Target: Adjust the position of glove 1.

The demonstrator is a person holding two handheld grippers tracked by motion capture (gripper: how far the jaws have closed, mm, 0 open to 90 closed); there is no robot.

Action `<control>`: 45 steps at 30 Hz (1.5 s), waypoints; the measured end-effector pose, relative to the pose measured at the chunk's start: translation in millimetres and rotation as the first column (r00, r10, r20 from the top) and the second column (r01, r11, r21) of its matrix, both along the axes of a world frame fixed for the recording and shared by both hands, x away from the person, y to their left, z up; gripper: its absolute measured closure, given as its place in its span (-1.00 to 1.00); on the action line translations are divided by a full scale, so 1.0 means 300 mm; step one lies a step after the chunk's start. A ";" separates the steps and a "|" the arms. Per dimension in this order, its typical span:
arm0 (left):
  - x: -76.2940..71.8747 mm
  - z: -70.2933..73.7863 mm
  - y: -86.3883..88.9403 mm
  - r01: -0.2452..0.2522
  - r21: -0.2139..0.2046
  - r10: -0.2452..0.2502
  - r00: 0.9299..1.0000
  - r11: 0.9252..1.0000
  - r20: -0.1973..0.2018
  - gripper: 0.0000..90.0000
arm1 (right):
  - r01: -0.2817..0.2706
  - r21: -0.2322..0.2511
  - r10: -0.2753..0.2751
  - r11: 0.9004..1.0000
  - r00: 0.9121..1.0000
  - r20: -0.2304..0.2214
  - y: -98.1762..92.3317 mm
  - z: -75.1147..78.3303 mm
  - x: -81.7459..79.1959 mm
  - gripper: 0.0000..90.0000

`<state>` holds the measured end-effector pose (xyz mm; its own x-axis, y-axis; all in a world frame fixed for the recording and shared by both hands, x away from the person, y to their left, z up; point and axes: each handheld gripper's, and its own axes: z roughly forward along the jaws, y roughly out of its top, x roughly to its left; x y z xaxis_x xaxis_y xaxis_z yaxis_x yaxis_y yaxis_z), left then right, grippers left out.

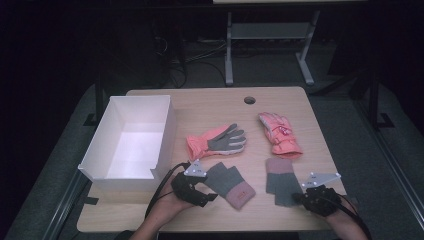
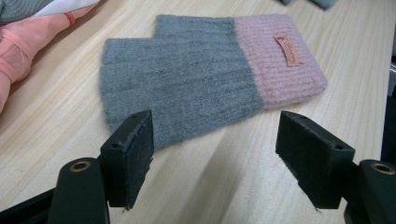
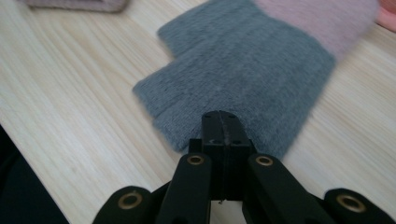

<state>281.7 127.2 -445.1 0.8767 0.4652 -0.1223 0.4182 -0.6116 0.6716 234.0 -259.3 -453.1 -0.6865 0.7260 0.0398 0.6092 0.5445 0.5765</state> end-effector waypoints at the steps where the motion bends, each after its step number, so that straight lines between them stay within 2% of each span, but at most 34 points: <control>1: 0.000 0.000 0.000 0.000 0.000 0.000 1.000 1.000 0.000 -0.39 | 0.000 0.000 0.000 1.000 1.000 0.000 0.000 0.000 0.000 1.00; 7: 0.000 0.001 0.000 0.001 0.000 -0.001 1.000 1.000 -0.001 -0.39 | -0.068 0.004 0.068 0.998 0.998 -0.010 0.083 0.002 0.020 1.00; 10: 0.001 0.000 0.000 0.002 0.001 -0.002 1.000 1.000 -0.003 -0.39 | -0.084 0.007 0.084 0.996 0.996 -0.013 0.108 0.002 0.025 1.00; 14: 0.001 0.000 0.000 0.004 0.003 -0.004 1.000 1.000 -0.005 -0.39 | -0.116 0.015 0.116 0.993 0.993 0.005 0.140 0.009 0.039 1.00; 16: 0.001 0.001 0.001 0.005 0.002 -0.005 1.000 1.000 -0.002 -0.39 | -0.091 0.027 0.090 0.995 0.995 0.038 0.124 0.032 0.057 1.00; 19: 0.002 0.001 0.001 0.003 0.000 -0.003 1.000 1.000 -0.004 -0.39 | -0.007 0.053 0.002 0.999 0.995 0.099 0.075 0.062 0.123 1.00; 21: 0.002 0.002 0.001 0.003 0.000 -0.003 1.000 1.000 -0.003 -0.39 | 0.034 0.061 -0.041 0.998 0.992 0.120 0.059 0.068 0.170 1.00; 23: 0.002 0.002 0.000 0.003 0.001 -0.003 1.000 1.000 -0.003 -0.39 | 0.054 0.065 -0.062 0.996 0.990 0.129 0.057 0.070 0.214 1.00; 28: 0.003 0.002 0.001 0.004 0.000 -0.004 1.000 1.000 -0.002 -0.39 | 0.054 0.034 -0.058 0.998 0.990 0.132 0.096 0.060 0.301 1.00; 31: 0.004 0.003 0.004 0.008 0.000 -0.008 1.000 1.000 0.001 -0.39 | 0.054 -0.025 -0.051 0.998 0.992 0.119 0.114 0.032 0.333 1.00; 33: 0.004 0.003 0.005 0.005 -0.003 -0.005 1.000 1.000 0.002 -0.39 | 0.054 -0.060 -0.048 0.997 0.994 0.103 0.114 0.015 0.332 1.00; 38: 0.006 0.004 0.007 0.004 -0.001 -0.004 1.000 1.000 0.006 -0.42 | 0.065 -0.049 -0.061 0.997 0.994 0.091 0.087 0.011 0.310 1.00; 45: 0.006 0.002 0.006 0.004 0.001 -0.004 1.000 1.000 0.009 -0.47 | 0.094 -0.066 -0.089 0.993 0.993 0.081 0.033 0.016 0.255 1.00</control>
